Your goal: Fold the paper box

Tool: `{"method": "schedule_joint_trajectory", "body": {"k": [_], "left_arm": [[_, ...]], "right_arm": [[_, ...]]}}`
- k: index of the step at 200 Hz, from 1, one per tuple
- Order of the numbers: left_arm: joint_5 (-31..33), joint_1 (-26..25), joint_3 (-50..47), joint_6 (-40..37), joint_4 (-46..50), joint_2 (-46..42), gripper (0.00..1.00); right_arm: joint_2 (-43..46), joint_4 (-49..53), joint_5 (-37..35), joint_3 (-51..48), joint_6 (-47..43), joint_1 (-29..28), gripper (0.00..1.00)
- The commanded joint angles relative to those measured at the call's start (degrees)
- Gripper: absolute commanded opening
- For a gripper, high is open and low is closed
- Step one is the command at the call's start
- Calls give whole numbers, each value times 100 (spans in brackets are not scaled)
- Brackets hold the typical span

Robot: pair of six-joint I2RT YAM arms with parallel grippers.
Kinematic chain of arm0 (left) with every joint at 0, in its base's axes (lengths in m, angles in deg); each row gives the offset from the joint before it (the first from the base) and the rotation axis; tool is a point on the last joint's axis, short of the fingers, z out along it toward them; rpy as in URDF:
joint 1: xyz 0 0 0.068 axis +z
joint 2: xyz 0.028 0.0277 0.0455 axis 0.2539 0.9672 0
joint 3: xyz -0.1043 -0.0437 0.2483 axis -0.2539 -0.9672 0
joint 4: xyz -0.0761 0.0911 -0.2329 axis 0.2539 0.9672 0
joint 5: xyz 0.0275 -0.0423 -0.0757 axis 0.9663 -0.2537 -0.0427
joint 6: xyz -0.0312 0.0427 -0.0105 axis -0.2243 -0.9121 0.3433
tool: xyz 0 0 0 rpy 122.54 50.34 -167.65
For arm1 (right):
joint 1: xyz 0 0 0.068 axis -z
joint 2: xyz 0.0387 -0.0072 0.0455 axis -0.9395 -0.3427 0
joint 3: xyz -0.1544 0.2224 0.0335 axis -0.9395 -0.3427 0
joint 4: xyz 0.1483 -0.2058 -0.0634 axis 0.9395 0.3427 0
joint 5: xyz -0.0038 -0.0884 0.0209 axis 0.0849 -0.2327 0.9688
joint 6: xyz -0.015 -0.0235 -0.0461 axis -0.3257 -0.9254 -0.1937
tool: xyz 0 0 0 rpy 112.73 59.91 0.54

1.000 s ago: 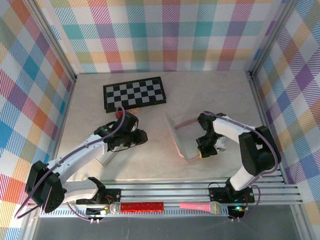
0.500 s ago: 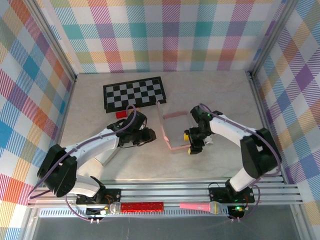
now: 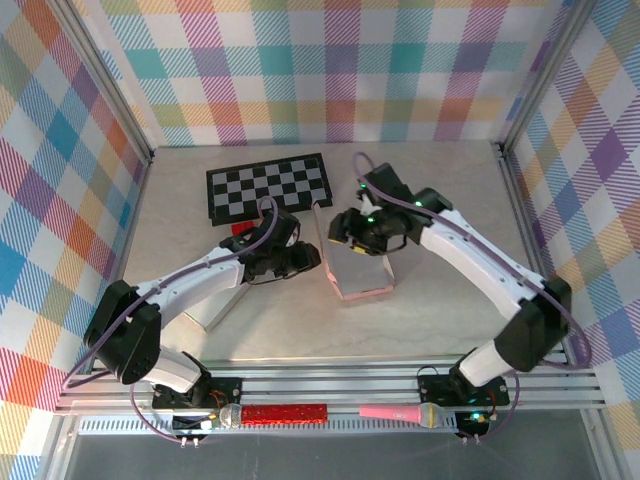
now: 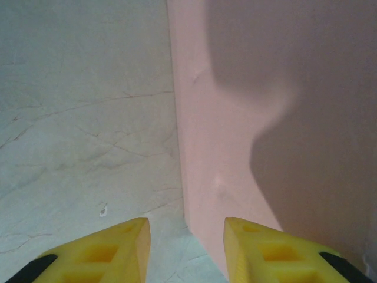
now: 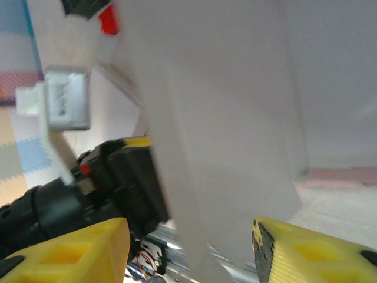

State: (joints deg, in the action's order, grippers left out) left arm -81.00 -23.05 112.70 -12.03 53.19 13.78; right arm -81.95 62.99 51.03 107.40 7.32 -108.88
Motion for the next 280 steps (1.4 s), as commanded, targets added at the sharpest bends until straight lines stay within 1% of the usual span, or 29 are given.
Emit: {"method": "schedule_joint_trajectory", "body": {"k": [1,13,23,65,85,96,100,101,102,103,105,106,112,118,133,156,183,194,215,235,253,271,280], "left_arm": [[-50,-47,185,16,-137,124,37],[-57,-47,206,25,-163,151,37],[-44,-47,225,22,-156,153,37],[35,-47,186,9,-70,43,37],[85,-47,191,-44,39,-33,37],[135,-43,209,-84,143,-85,37],[165,-47,215,-104,186,-111,37],[167,-47,223,-109,195,-120,37],[177,-47,227,-112,209,-128,37],[190,-47,225,-118,224,-137,37],[212,-47,229,-134,251,-150,37],[221,-47,235,-138,259,-157,37],[273,-47,254,-177,332,-206,37],[329,-47,276,-227,416,-260,37],[428,-47,346,-381,646,-376,37],[577,-47,379,-642,1022,-602,37],[890,-47,353,-941,1483,-955,38],[931,-39,335,-1038,1638,-1053,38],[845,-39,324,-1185,1845,-1136,38],[720,-39,298,-1245,1943,-1215,38],[659,-39,303,-1316,2077,-1266,38],[600,-37,313,-1454,2209,-1288,38],[586,-30,310,-1522,2292,-1280,39]], "right_arm": [[-561,631,-40,595,-1049,-219,55],[-822,791,-210,919,-1075,-299,55],[-1012,839,-208,1093,-1083,-318,54],[-1618,1066,-396,1646,-1067,-325,42],[-1800,990,-435,1781,-971,-327,31],[-1866,961,-522,1853,-857,-322,23],[-1886,940,-586,1899,-776,-327,18],[-1886,940,-586,1899,-776,-327,18],[-1891,932,-618,1914,-749,-327,15],[-1891,932,-618,1914,-749,-327,15],[-1896,926,-662,1937,-679,-326,11],[-1896,926,-662,1937,-679,-326,11],[-1880,909,-816,1989,-523,-326,4],[-1842,886,-1001,2017,-342,-327,0],[-1683,803,-1557,2030,248,-319,0],[-1489,983,-2476,1958,1575,-310,0],[-1452,1557,-3491,2098,3406,-310,0],[-1564,1962,-3722,2304,4298,-256,0],[-1964,2813,-3759,3003,5781,-85,0],[-2115,2705,-3276,3098,6680,179,0],[-2187,2444,-2896,3058,7262,368,0],[-2392,2524,-2598,3277,7636,484,0],[-2483,2554,-2542,3392,7713,507,5]]}}
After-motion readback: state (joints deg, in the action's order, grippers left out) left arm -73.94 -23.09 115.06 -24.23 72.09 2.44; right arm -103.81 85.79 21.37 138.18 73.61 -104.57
